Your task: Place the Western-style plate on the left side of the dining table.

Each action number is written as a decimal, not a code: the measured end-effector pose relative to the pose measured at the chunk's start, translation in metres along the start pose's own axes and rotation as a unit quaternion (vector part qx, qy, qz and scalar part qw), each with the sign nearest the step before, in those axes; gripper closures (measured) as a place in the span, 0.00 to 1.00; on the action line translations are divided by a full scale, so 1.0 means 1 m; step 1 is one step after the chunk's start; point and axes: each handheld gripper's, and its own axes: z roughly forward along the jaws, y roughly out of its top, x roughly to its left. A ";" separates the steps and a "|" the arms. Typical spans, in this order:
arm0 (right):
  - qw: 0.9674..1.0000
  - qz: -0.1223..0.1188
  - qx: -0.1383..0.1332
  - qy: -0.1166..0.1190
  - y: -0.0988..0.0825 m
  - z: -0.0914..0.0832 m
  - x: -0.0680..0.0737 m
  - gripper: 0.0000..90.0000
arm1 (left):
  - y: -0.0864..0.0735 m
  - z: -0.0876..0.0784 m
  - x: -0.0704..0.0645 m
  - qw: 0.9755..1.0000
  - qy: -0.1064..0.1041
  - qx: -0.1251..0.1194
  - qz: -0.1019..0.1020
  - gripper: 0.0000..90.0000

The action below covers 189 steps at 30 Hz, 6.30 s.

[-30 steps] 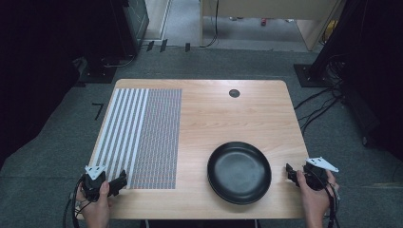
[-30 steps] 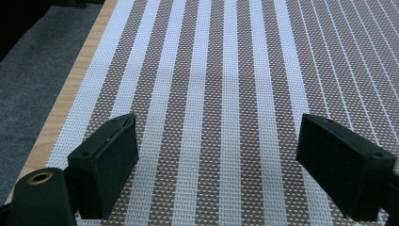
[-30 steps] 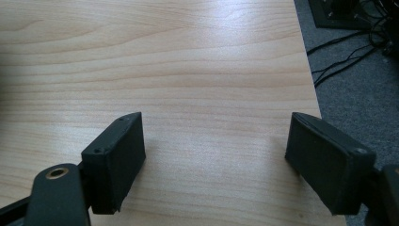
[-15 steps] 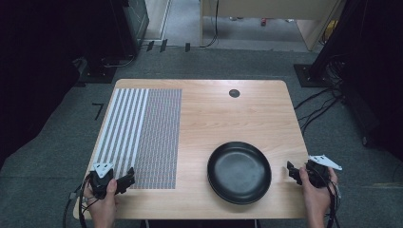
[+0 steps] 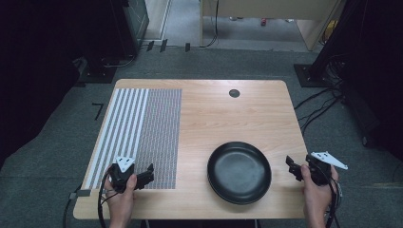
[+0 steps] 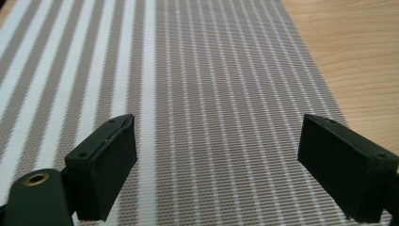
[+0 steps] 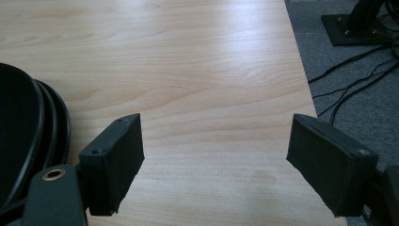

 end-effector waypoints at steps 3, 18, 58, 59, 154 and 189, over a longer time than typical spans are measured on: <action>1.000 0.003 -0.005 0.006 0.003 -0.001 0.002 0.21 | 0.004 0.002 -0.009 1.000 -0.008 0.000 0.005 0.13; 1.000 0.007 -0.013 0.023 0.026 0.001 0.011 0.24 | 0.029 0.014 -0.052 0.999 -0.040 -0.007 0.029 0.13; 0.996 -0.006 -0.028 0.081 0.015 0.003 0.044 0.49 | 0.029 0.022 -0.125 0.983 -0.180 -0.002 0.043 0.14; 0.996 -0.008 -0.027 0.086 0.013 0.004 0.046 0.54 | 0.028 0.022 -0.129 0.982 -0.184 0.001 0.044 0.14; 0.976 0.087 0.044 0.195 -0.009 0.018 0.061 0.95 | 0.010 0.035 -0.146 0.948 -0.309 0.081 0.005 0.60; 0.965 0.064 0.062 0.246 -0.012 0.021 0.093 0.93 | 0.016 0.022 -0.102 0.947 -0.311 0.067 -0.041 0.77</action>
